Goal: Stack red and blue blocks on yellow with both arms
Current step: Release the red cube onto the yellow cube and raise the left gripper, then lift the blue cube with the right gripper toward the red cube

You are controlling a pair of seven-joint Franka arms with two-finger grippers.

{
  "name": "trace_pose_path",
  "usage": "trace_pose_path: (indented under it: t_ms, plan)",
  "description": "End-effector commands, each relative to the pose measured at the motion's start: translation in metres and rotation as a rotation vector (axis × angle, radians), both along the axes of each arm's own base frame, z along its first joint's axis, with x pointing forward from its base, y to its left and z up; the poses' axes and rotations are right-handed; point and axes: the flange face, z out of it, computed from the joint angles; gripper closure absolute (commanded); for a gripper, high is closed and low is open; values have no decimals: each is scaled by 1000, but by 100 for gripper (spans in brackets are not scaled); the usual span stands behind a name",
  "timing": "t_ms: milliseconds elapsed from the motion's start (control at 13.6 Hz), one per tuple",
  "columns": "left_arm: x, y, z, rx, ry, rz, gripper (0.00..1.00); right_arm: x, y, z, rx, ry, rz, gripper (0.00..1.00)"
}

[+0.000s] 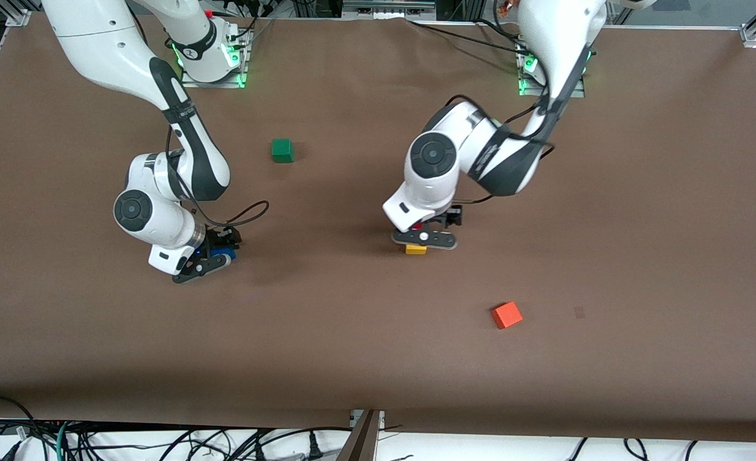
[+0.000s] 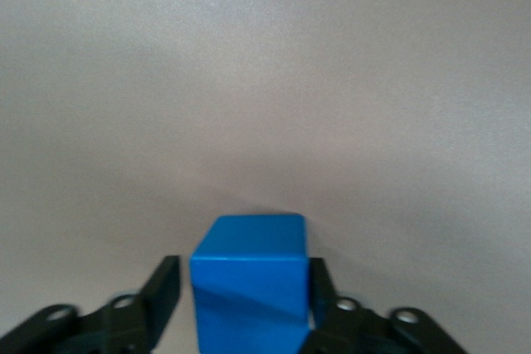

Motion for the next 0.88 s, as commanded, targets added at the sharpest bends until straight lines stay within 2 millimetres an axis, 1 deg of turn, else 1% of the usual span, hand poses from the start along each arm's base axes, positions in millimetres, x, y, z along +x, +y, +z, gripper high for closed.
trace_pose_path:
  t_ms: [0, 74, 147, 221, 294, 368, 442, 515, 663, 736, 810]
  plan:
    - [53, 84, 54, -11, -19, 129, 0, -6, -4, 11, 0, -6, 16, 81]
    - [69, 121, 76, -27, -48, 185, 0, -3, -2, 21, 4, -14, 8, 90]
    - [80, 156, 102, -38, -83, 236, 0, 1, 0, 33, 10, -3, -3, 91]
    - [87, 194, 129, -48, -119, 287, 0, 12, 5, 54, 17, 16, -36, 91]
    - [90, 225, 153, -58, -149, 294, 0, 23, 13, 79, 19, 39, -76, 91]
    - [88, 254, 173, -53, -157, 256, 0, 33, 24, 106, 20, 63, -120, 91]
    - [84, 278, 184, -39, -135, 212, 0, 40, 42, 131, 15, 78, -157, 91]
    - [78, 300, 195, -26, -118, 197, 0, 46, 63, 147, 7, 94, -195, 91]
    - [75, 343, 203, -5, -94, 182, 0, 49, 109, 170, -13, 127, -293, 91]
    - [74, 364, 204, -12, -74, 149, 0, 48, 137, 183, -19, 119, -333, 91]
    - [72, 384, 202, -16, -47, 106, 0, 42, 169, 190, -24, 116, -381, 91]
